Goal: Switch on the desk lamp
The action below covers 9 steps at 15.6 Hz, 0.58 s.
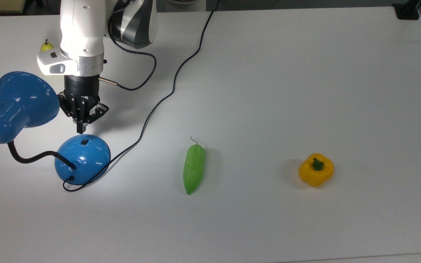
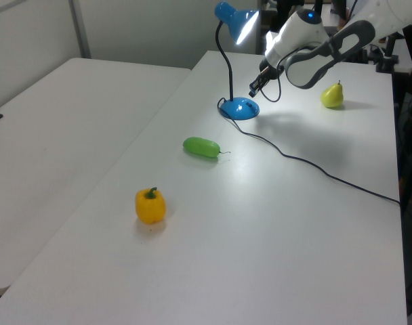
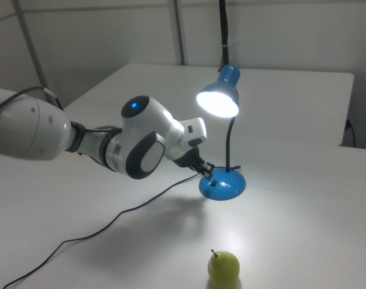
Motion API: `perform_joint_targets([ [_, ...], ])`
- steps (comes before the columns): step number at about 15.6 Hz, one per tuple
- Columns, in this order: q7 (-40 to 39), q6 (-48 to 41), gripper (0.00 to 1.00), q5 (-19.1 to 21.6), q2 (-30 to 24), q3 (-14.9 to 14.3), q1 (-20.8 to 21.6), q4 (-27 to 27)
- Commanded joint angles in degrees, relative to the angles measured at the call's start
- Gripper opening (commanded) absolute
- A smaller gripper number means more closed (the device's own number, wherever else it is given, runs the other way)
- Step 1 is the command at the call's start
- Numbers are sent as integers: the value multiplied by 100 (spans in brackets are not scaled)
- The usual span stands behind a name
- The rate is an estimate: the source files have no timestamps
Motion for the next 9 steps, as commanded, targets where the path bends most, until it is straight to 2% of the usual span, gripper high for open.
perform_joint_targets([
  [1, 74, -1319, 4, -90, -681, -40, 213, -279],
  [3, 56, -2066, 7, -98, -901, -40, 258, -261],
  [4, 39, -2418, 12, -107, -1032, -40, 267, -261],
  [8, -32, -3658, 59, -107, -1516, -22, 310, -226],
  [9, -6, -3922, 81, -99, -1647, -22, 311, -208],
])
